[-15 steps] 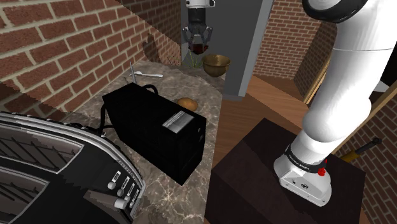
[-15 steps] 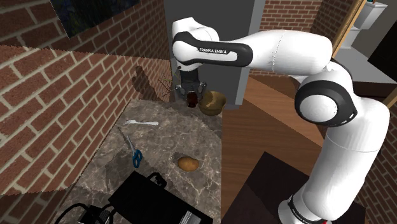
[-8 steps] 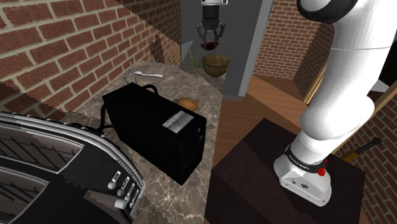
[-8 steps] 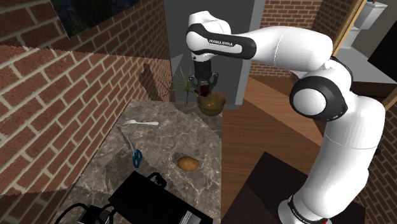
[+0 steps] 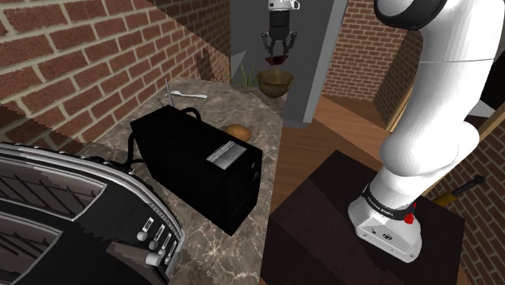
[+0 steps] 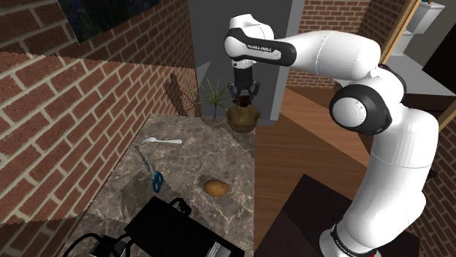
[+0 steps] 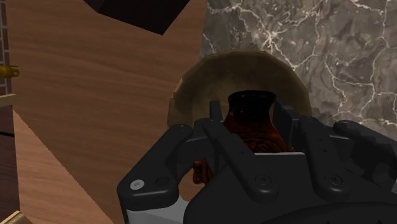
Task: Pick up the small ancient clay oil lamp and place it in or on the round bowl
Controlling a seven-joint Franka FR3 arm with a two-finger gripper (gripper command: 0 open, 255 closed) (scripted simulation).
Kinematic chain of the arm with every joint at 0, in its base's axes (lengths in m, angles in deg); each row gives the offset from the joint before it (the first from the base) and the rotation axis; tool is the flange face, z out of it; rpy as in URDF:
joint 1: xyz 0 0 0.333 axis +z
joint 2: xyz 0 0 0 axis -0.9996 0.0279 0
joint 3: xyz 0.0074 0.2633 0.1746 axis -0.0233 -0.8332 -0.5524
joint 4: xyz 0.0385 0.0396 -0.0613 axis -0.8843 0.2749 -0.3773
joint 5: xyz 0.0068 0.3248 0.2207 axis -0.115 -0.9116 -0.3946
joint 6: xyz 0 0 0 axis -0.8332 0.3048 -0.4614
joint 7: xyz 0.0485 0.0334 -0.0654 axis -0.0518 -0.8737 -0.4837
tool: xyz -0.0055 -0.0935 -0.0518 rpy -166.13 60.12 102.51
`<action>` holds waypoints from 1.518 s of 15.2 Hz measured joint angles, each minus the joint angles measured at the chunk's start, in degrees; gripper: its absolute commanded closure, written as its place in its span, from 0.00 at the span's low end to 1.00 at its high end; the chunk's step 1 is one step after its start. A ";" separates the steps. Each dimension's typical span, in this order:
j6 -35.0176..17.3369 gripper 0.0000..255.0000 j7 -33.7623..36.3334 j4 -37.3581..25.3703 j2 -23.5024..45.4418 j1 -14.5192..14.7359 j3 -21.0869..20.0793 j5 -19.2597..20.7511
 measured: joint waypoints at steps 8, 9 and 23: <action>-5.98 1.00 -0.30 6.04 -0.06 -0.30 0.14 0.02; -6.74 1.00 -0.27 6.66 0.09 -0.28 0.14 0.04; -9.27 0.00 -0.25 9.18 0.05 -0.32 0.15 0.05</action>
